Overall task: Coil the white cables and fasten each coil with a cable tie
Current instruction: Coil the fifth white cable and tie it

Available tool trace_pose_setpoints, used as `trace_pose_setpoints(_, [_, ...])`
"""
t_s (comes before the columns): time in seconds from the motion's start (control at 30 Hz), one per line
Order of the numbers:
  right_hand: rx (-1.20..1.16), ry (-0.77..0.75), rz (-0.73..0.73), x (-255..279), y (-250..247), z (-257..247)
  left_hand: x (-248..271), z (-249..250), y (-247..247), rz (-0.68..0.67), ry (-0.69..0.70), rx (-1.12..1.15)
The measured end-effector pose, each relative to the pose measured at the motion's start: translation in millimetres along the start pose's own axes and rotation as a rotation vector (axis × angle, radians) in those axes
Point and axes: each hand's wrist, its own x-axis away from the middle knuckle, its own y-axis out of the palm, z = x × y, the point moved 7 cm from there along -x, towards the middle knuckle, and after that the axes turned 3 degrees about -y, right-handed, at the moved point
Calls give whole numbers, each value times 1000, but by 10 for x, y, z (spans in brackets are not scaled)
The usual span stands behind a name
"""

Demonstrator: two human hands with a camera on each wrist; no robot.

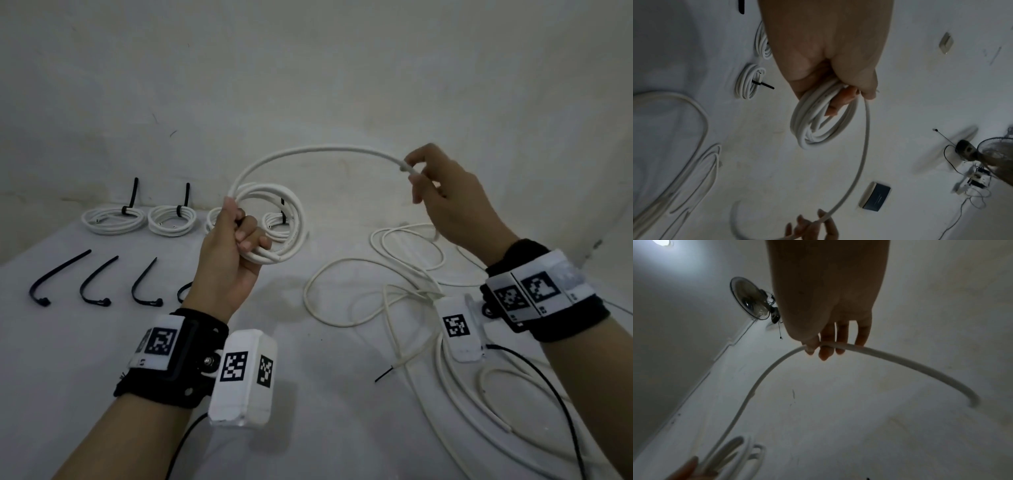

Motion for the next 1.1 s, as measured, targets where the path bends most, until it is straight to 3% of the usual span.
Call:
trace_pose_setpoints(0.17, [89, -36, -240, 278, 293, 221, -23, 50, -65, 35, 12, 59])
trace_pose_setpoints(0.3, [356, -224, -393, 498, 548, 328, -30, 41, -120, 72, 14, 69])
trace_pose_setpoints(0.47, [533, -627, -330, 636, 645, -171, 1, 64, -120, 121, 63, -27])
trace_pose_setpoints(0.73, [495, -846, -348, 711, 659, -1072, 62, -32, 10, 46, 75, -304])
trace_pose_setpoints(0.83, [319, -839, -303, 613, 647, -1325, 142, -207, 162, -51, 21, -458])
trace_pose_setpoints(0.93, [196, -736, -279, 460, 670, -1386, 243, -356, 300, -157, -27, -624])
trace_pose_setpoints(1.1, [-20, -461, -230, 266, 640, -1160, 311, -379, 312, -141, -133, -566])
